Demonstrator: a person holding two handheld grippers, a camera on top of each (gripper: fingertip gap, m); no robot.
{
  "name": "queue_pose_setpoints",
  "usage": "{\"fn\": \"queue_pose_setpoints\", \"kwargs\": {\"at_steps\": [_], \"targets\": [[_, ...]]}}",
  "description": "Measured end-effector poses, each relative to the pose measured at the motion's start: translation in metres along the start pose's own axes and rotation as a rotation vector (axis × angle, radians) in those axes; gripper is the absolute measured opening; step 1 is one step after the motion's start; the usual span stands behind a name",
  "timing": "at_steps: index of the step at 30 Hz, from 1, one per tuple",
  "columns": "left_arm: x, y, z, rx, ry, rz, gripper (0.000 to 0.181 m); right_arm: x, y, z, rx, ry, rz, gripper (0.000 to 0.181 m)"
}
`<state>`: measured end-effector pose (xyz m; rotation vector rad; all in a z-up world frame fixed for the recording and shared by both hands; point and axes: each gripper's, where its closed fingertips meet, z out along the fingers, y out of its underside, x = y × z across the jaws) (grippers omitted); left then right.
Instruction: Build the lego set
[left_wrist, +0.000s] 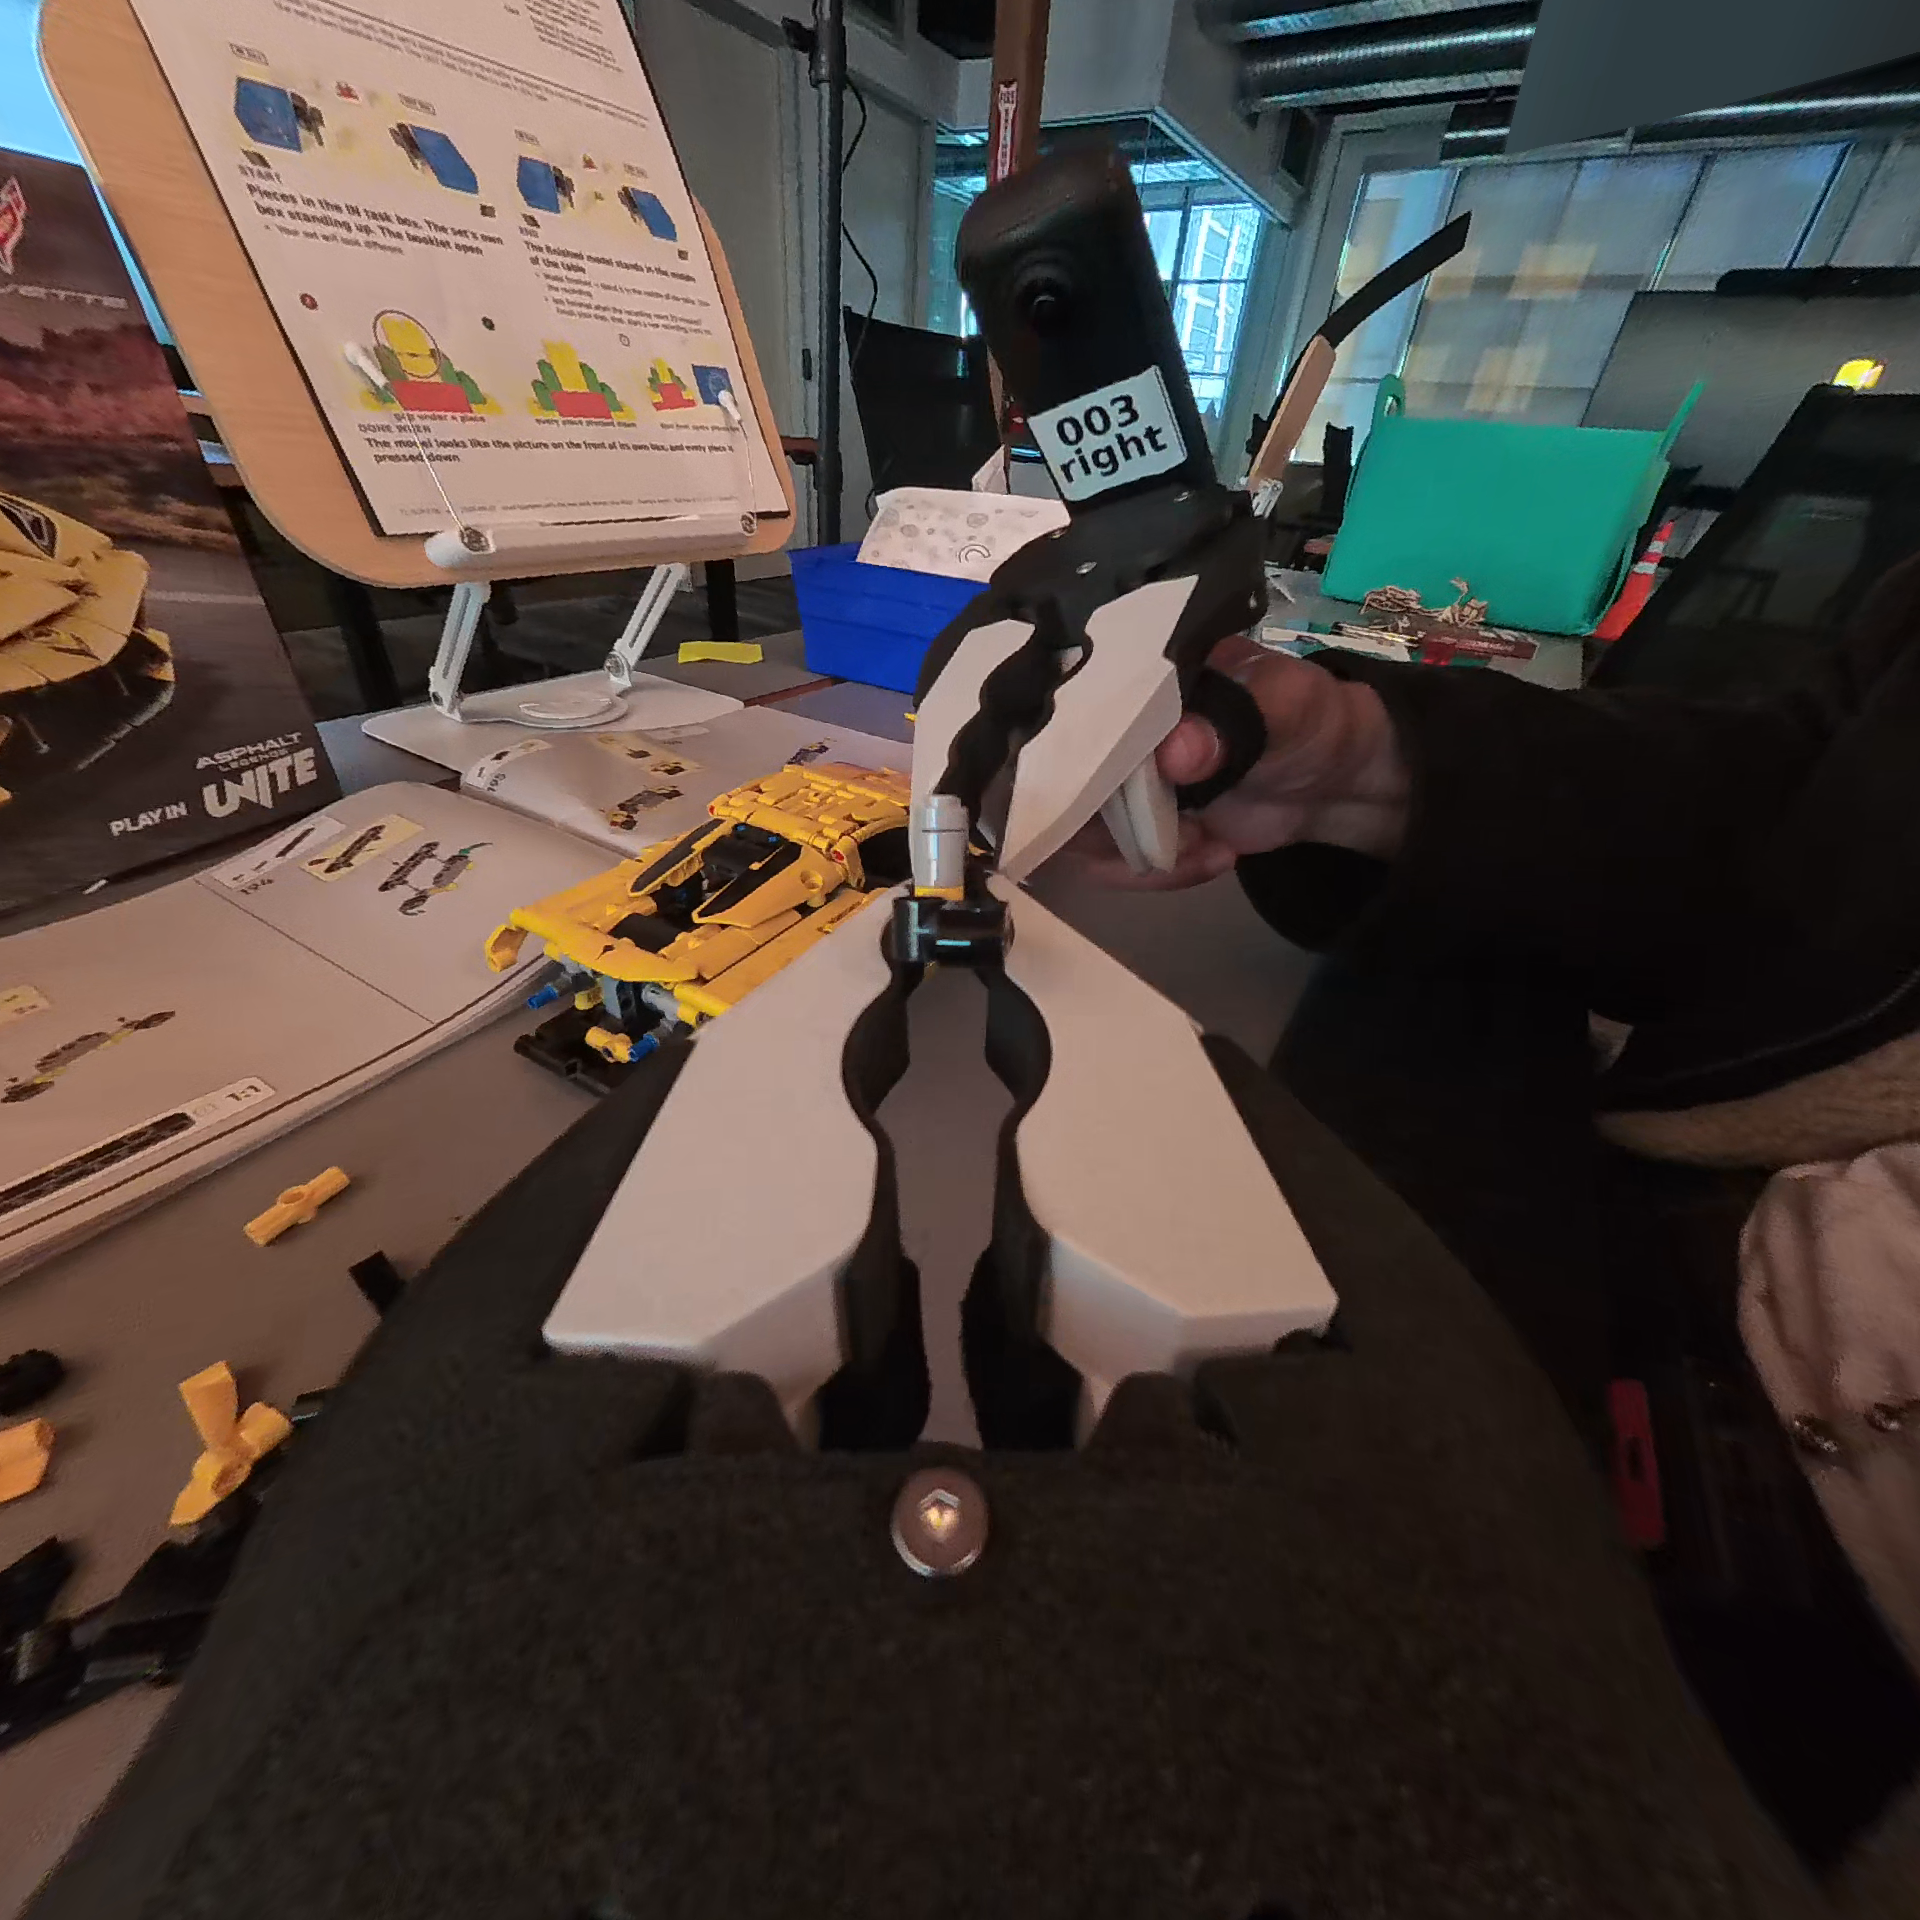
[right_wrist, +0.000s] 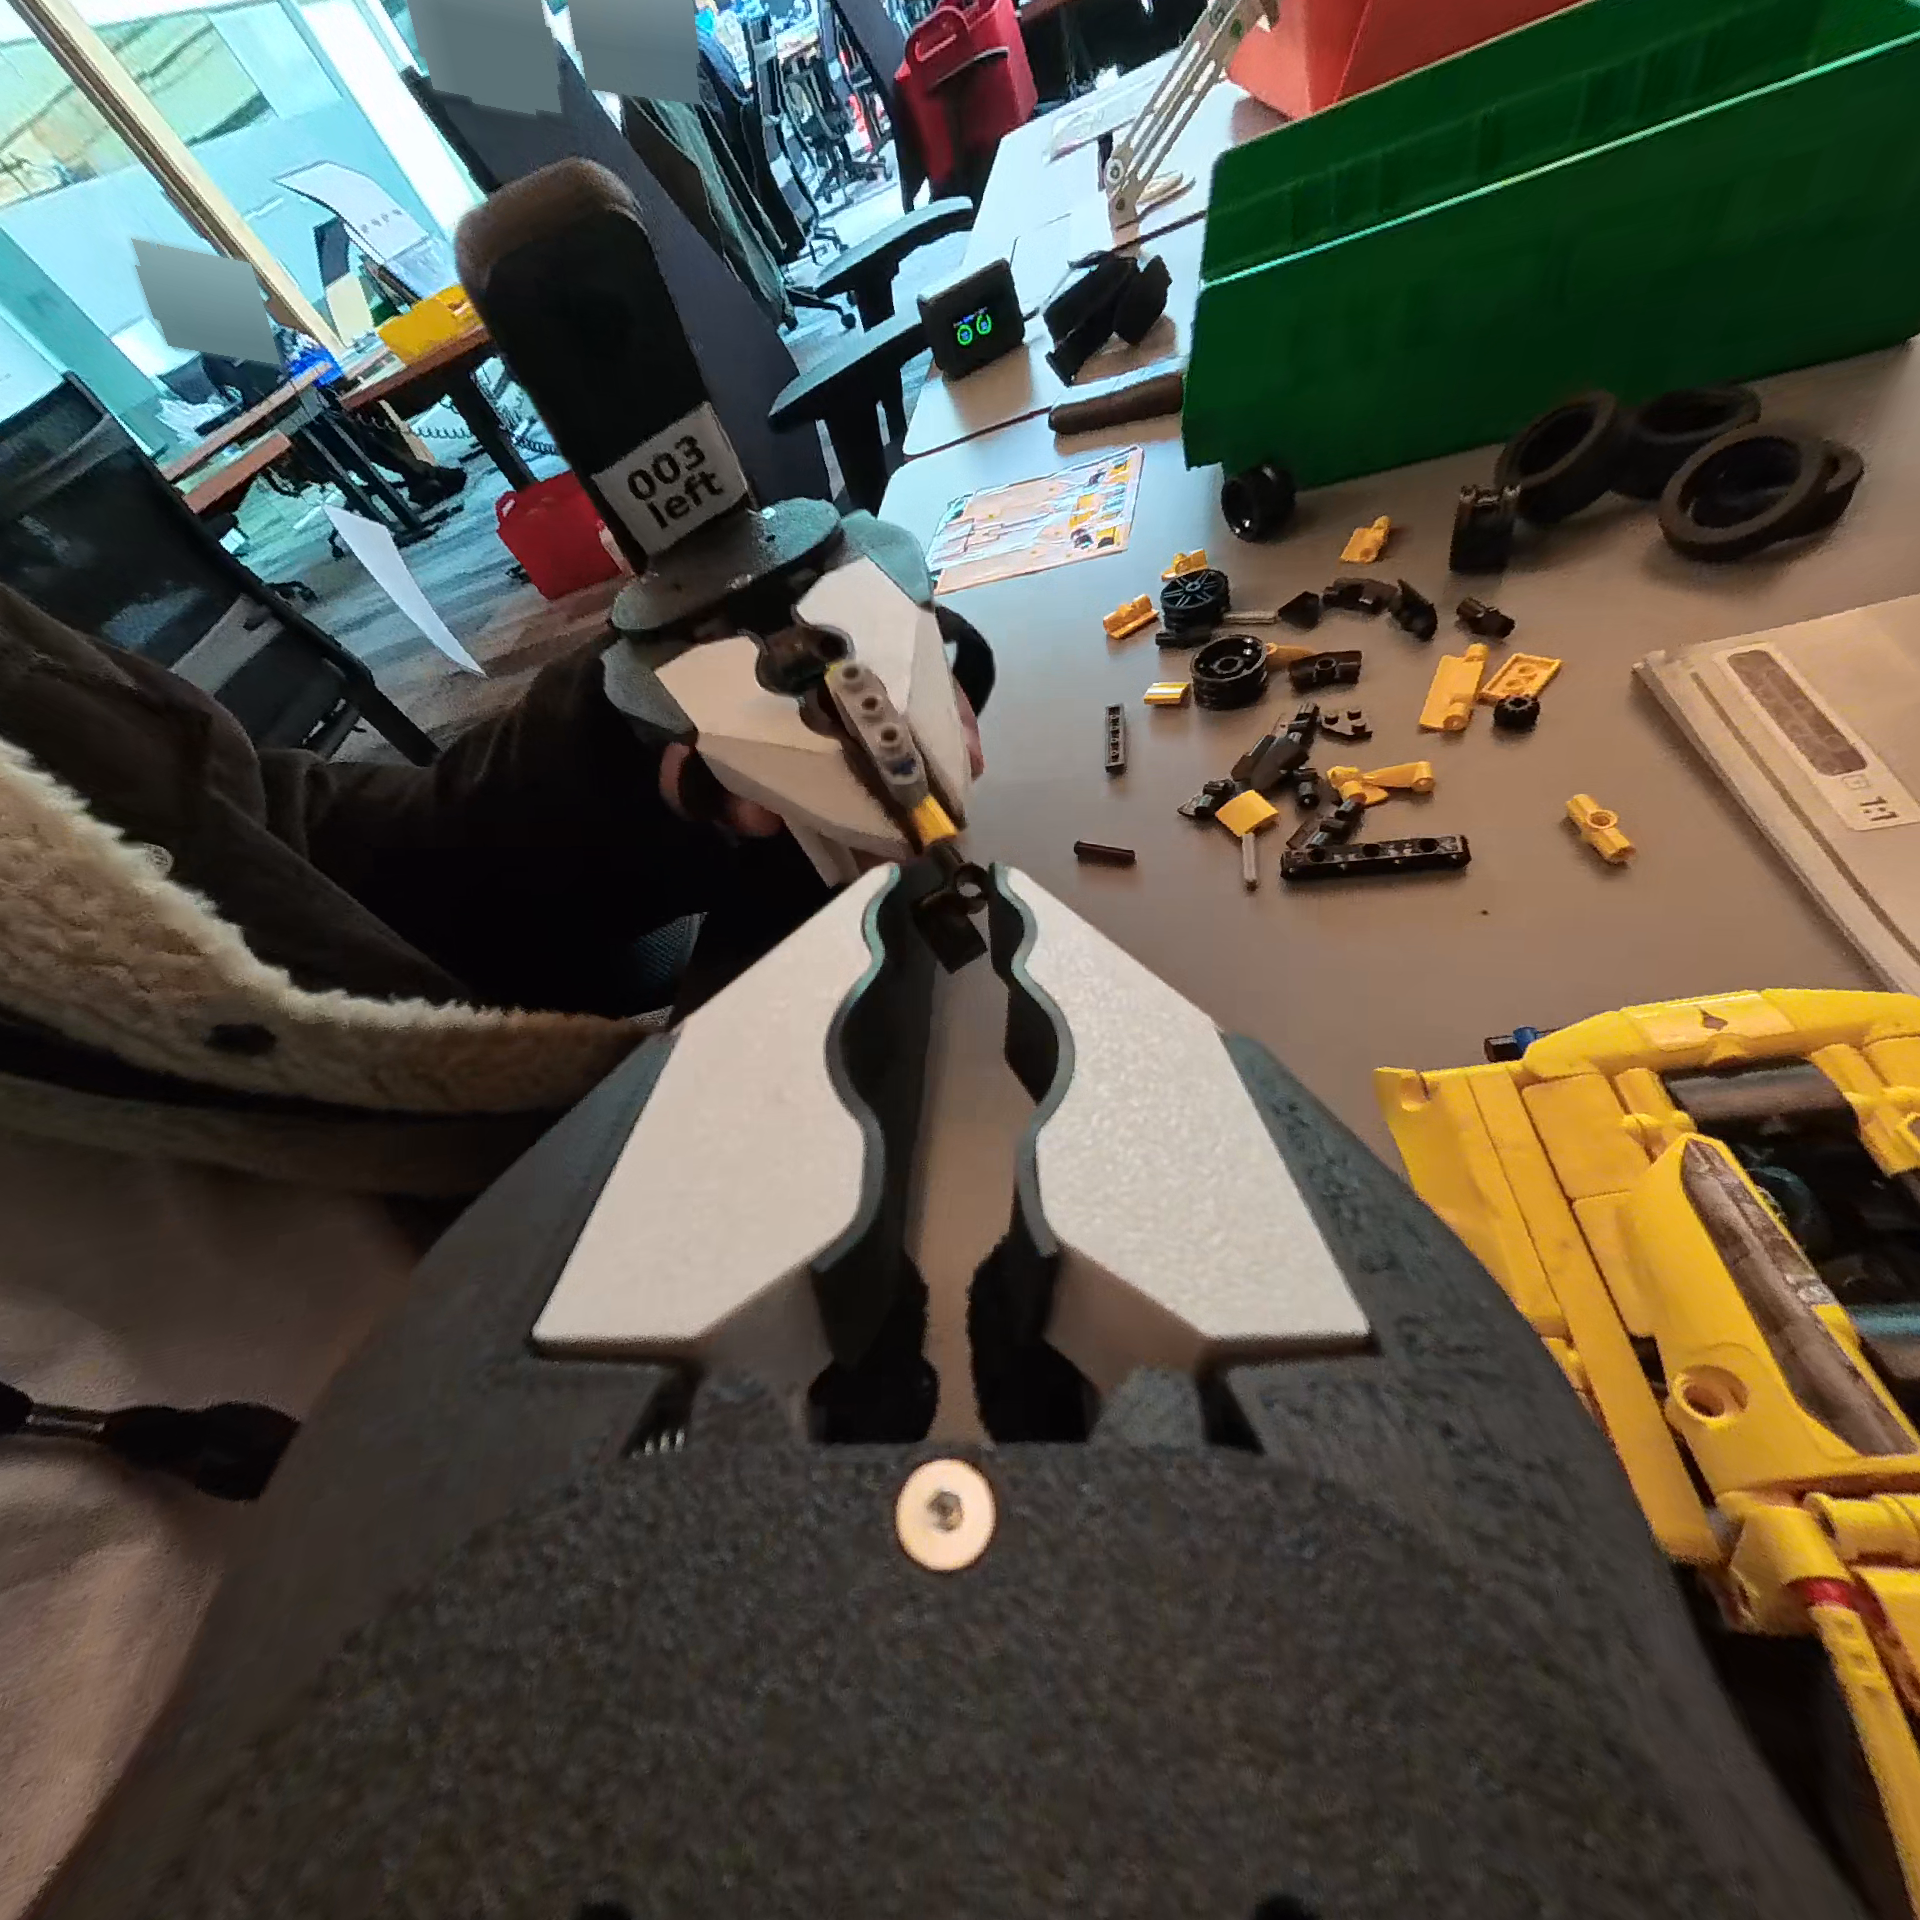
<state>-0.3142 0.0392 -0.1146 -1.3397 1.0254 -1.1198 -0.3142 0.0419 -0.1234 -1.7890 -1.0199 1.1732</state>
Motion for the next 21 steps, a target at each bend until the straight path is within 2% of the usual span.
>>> {"fn": "queue_pose_setpoints", "kwargs": {"at_steps": [16,21], "targets": [[0.005,0.010,0.005,-0.061,-0.017,0.095,0.007,0.001,0.011,0.002,-0.076,0.054,-0.044,0.013],[0.006,0.010,0.006,-0.064,-0.022,0.115,0.007,0.000,0.012,0.000,-0.054,0.011,-0.013,0.013]]}}
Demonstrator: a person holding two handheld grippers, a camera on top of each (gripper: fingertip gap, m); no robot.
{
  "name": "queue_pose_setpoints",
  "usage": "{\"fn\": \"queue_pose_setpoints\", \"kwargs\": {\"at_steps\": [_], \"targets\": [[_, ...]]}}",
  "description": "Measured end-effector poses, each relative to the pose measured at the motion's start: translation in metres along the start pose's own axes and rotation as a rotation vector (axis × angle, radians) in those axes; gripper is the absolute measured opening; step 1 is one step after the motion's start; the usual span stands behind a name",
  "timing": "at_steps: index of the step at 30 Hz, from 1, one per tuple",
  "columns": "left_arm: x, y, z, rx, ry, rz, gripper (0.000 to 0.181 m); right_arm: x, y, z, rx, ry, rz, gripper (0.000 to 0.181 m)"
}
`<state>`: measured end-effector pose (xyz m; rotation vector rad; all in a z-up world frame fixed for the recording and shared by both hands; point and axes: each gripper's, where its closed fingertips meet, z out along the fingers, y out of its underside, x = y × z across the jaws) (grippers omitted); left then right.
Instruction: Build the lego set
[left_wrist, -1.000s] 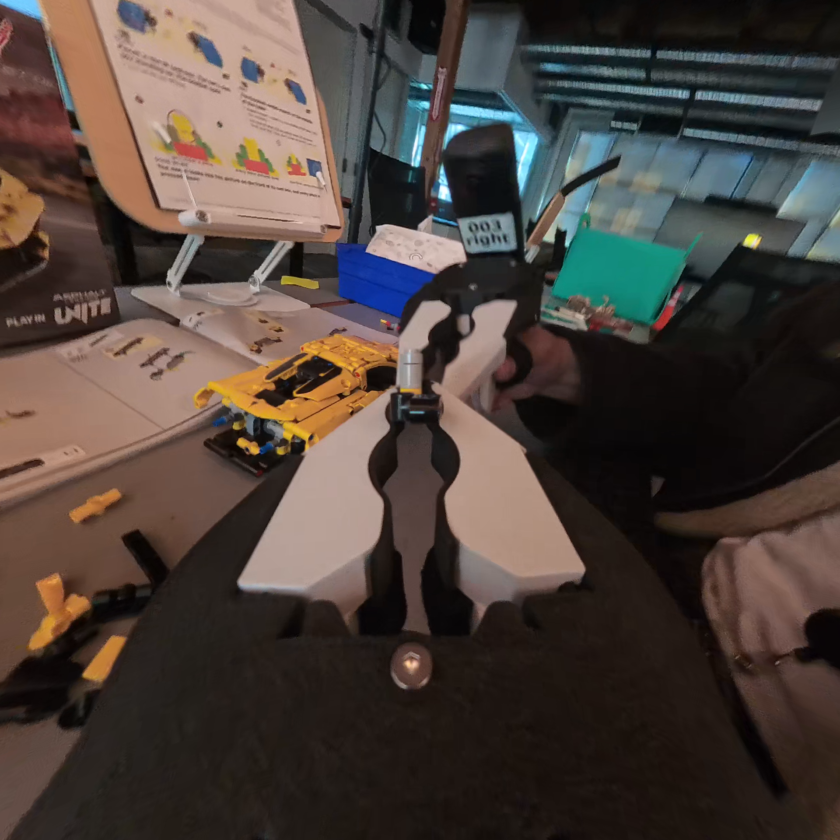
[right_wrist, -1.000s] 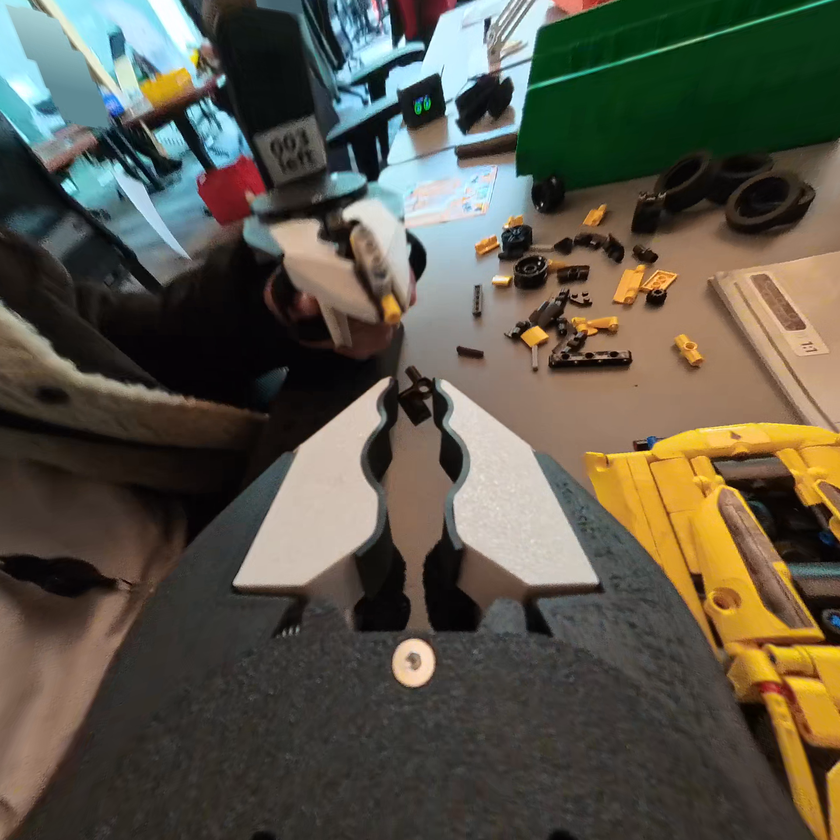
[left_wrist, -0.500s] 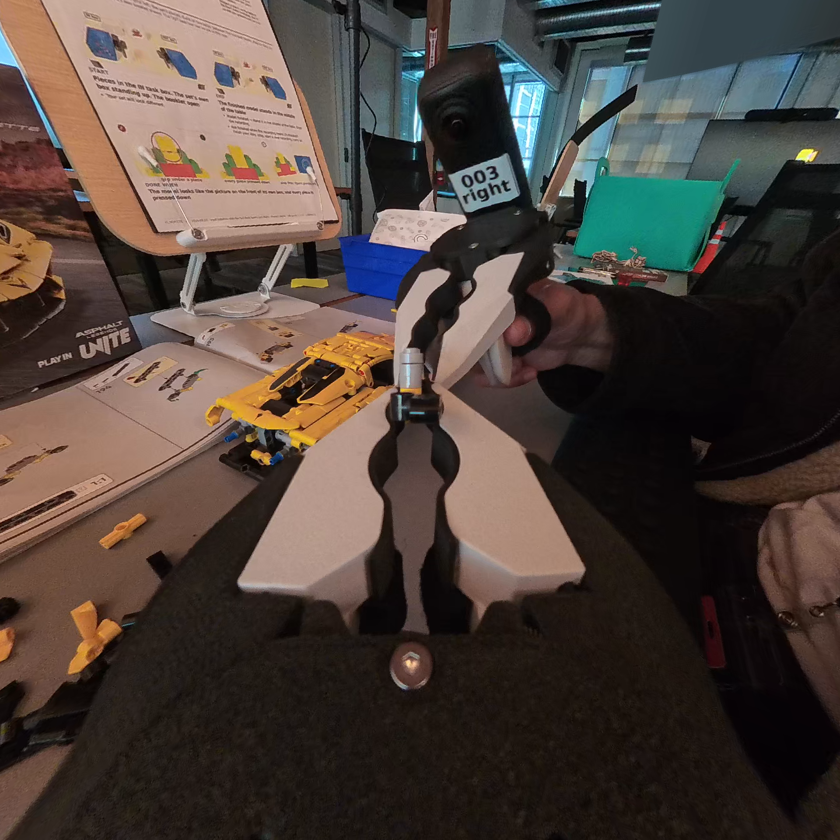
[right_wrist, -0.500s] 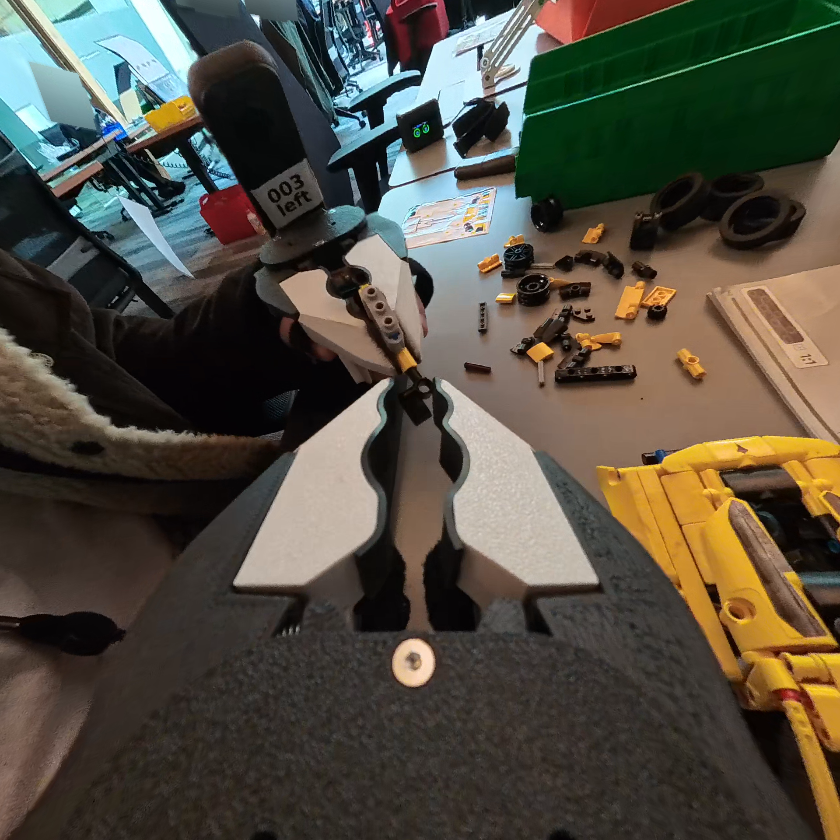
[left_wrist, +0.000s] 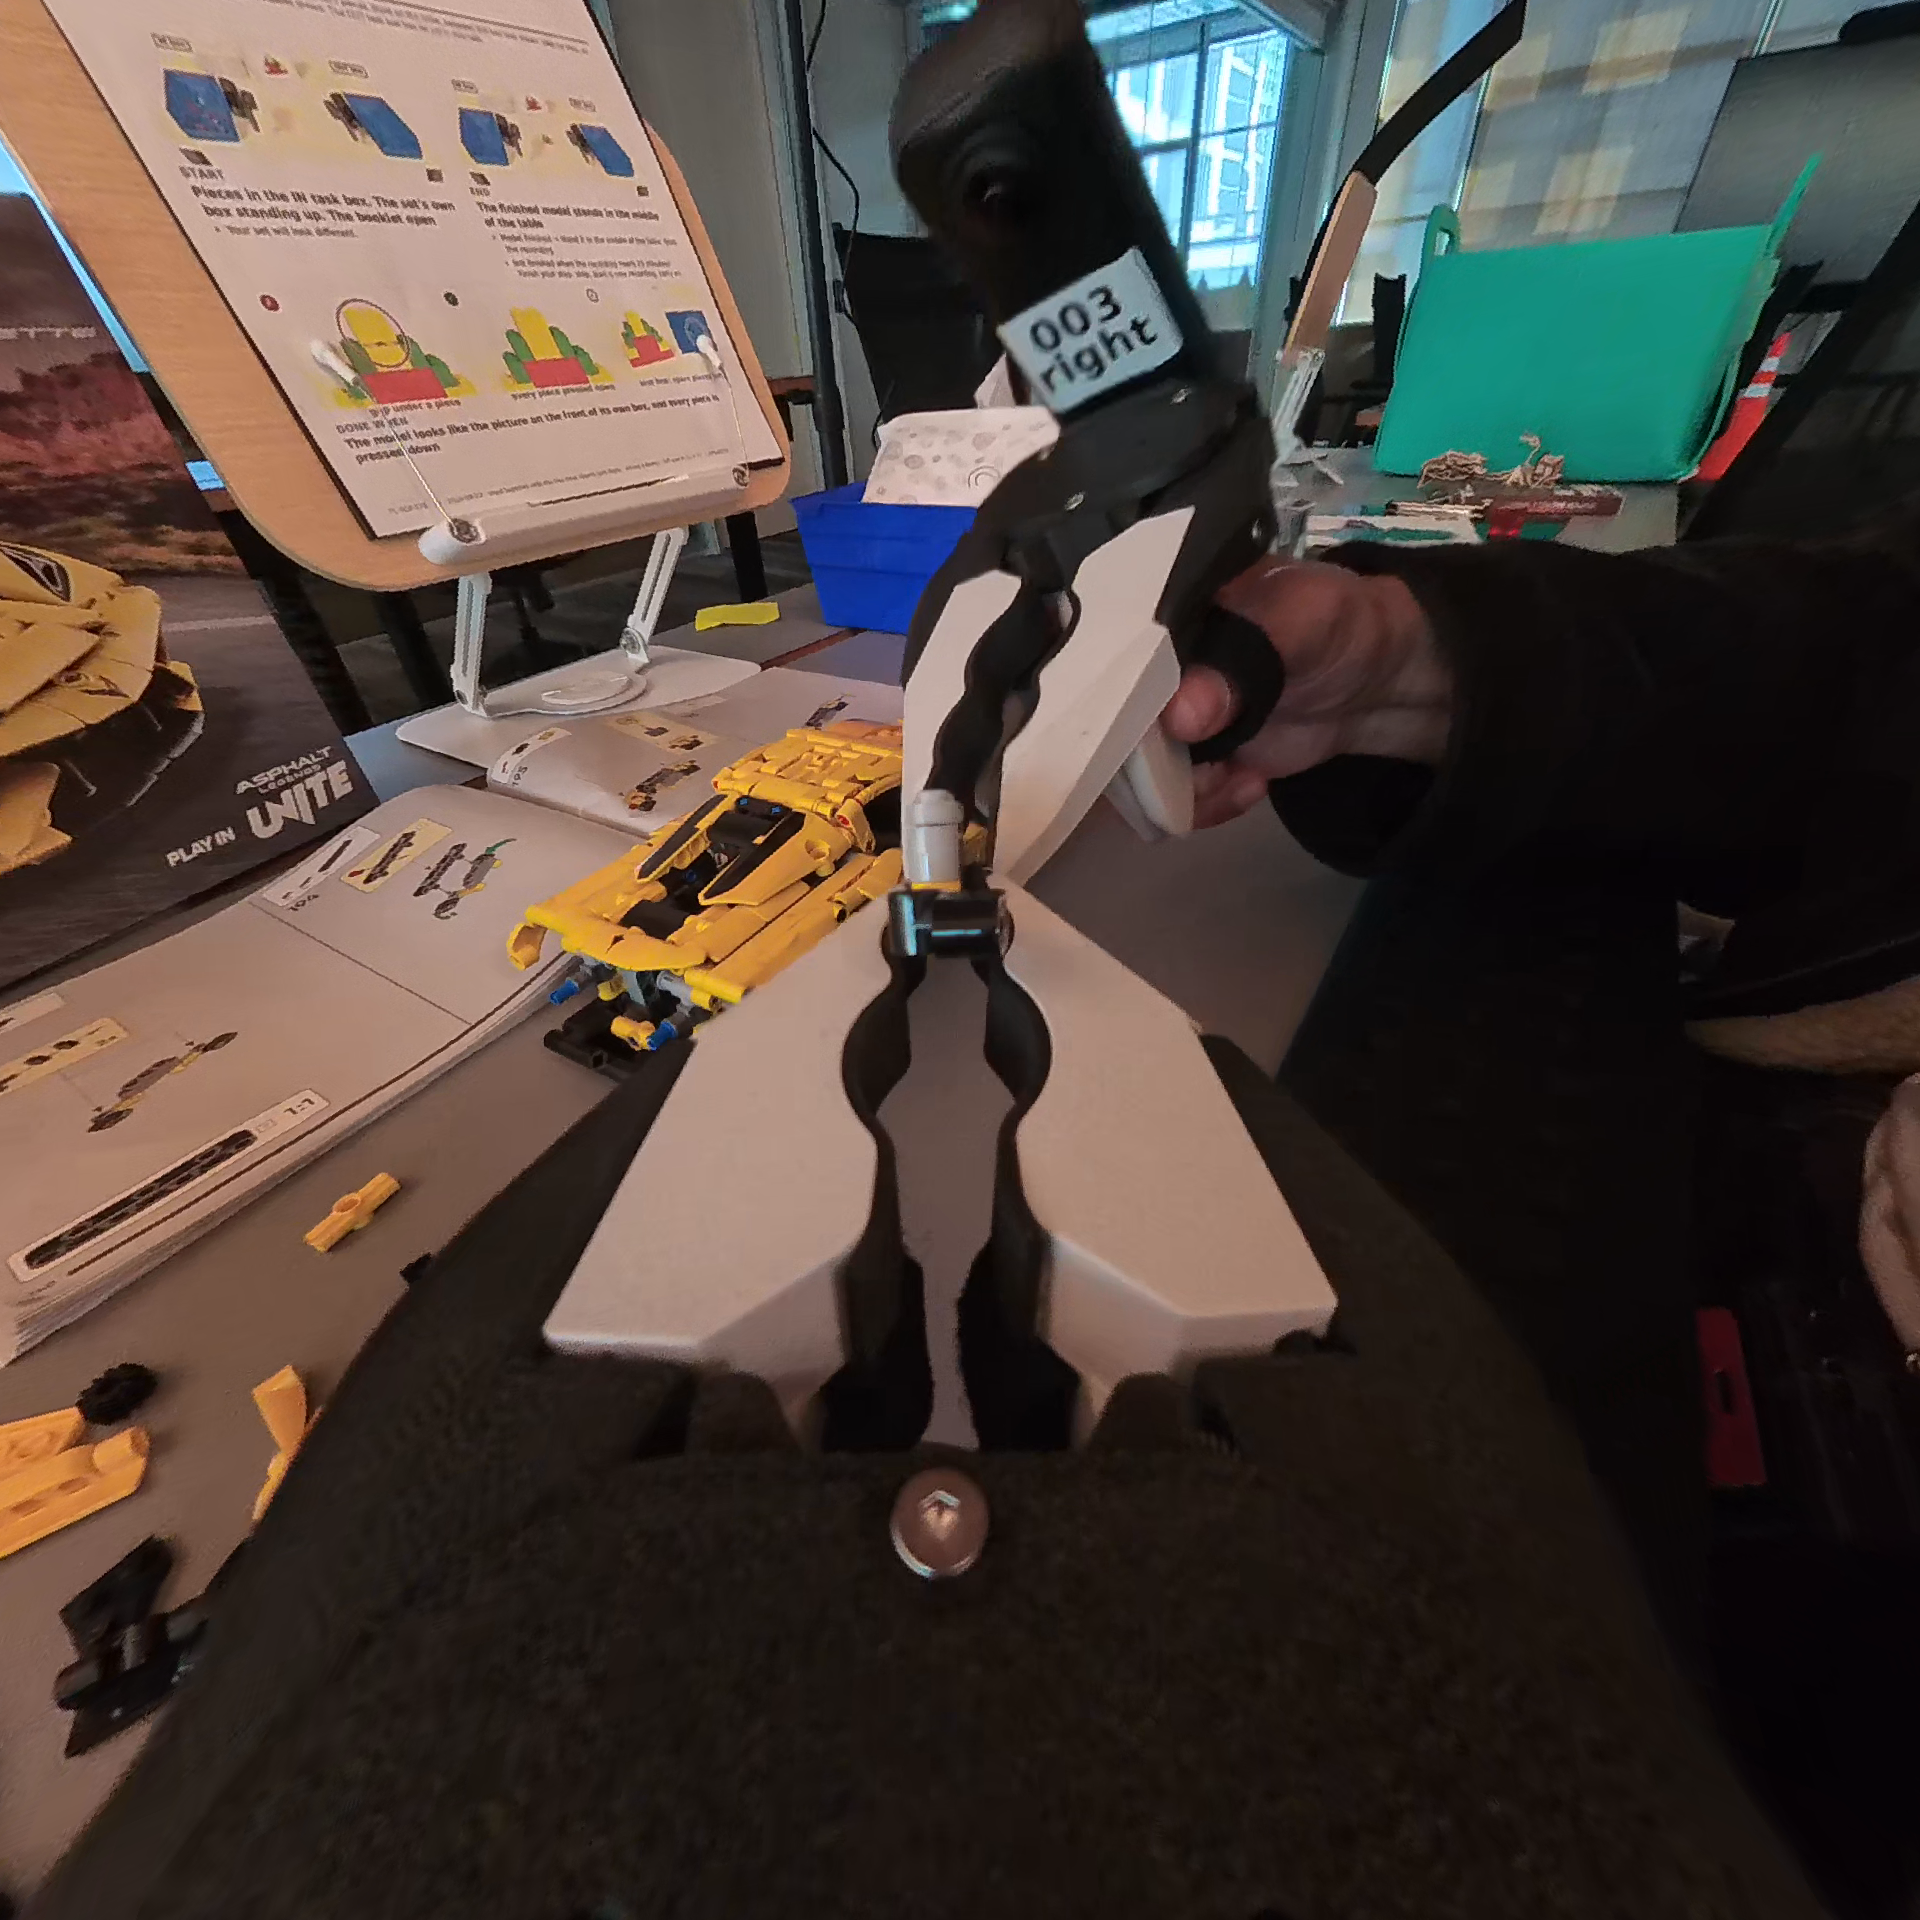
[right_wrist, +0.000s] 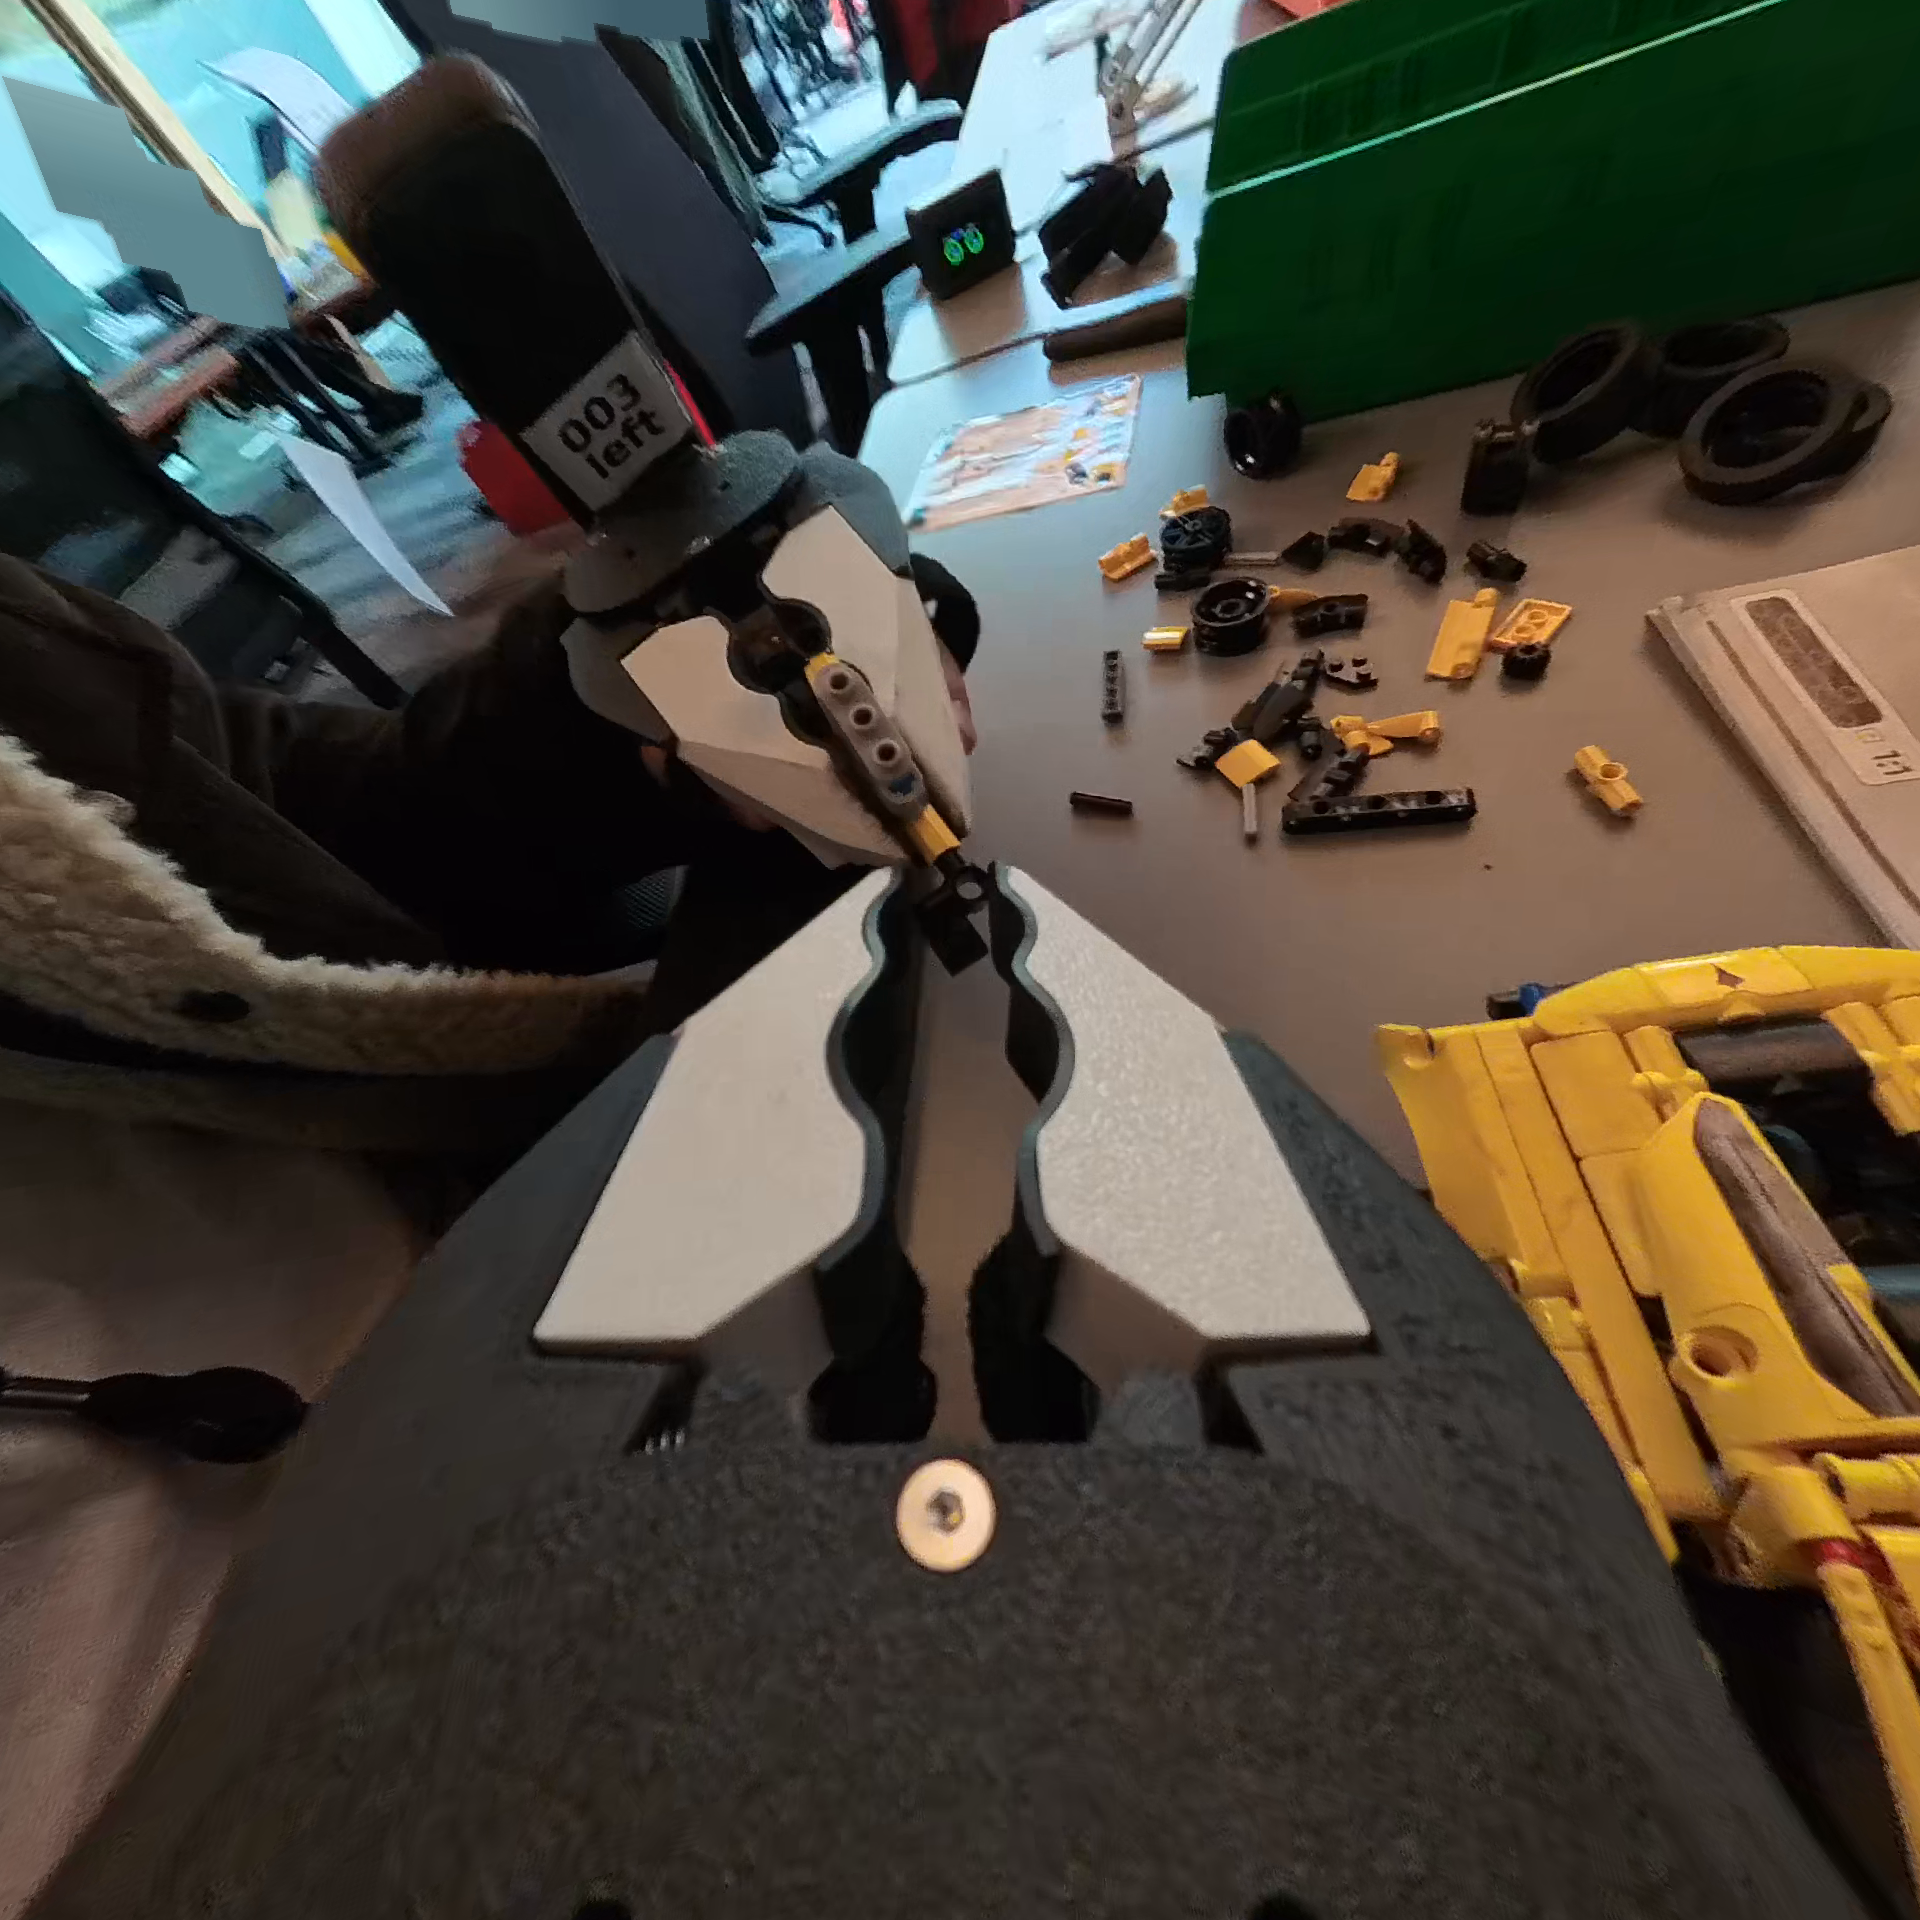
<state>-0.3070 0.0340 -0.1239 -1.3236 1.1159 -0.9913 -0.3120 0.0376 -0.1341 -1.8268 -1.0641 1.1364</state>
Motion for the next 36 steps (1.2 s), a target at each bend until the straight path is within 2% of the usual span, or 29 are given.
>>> {"fn": "queue_pose_setpoints", "kwargs": {"at_steps": [2,3,7,8,10,12,16,19,28,36], "targets": [[0.001,-0.004,-0.002,0.021,0.013,-0.012,0.007,-0.003,-0.004,-0.001,0.042,-0.071,0.026,0.014],[0.002,-0.008,-0.003,0.044,0.018,-0.012,0.007,-0.004,-0.005,-0.003,0.067,-0.117,0.066,0.022],[0.006,-0.021,-0.009,0.125,0.025,0.034,0.007,-0.012,-0.005,-0.011,0.105,-0.398,0.426,0.036],[0.008,-0.022,-0.009,0.132,0.027,0.054,0.007,-0.016,-0.004,-0.011,0.092,-0.474,0.513,0.035],[0.012,-0.022,-0.008,0.138,0.036,0.080,0.007,-0.026,-0.004,-0.011,0.080,-0.617,0.635,0.022],[0.014,-0.023,-0.008,0.141,0.048,0.084,0.007,-0.033,-0.015,-0.016,0.142,-0.730,0.702,0.020],[0.017,-0.023,-0.007,0.142,0.054,0.095,0.007,-0.032,-0.016,-0.017,0.157,-0.766,0.750,0.017],[0.017,-0.021,-0.006,0.133,0.049,0.111,0.007,-0.028,-0.013,-0.014,0.155,-0.762,0.789,0.007],[0.013,-0.012,0.000,0.075,-0.012,0.137,0.007,-0.020,-0.007,-0.013,0.151,-0.716,0.824,0.006],[0.018,-0.012,0.000,0.082,0.026,0.107,0.007,-0.028,-0.007,-0.012,0.135,-0.760,0.832,0.006]]}}
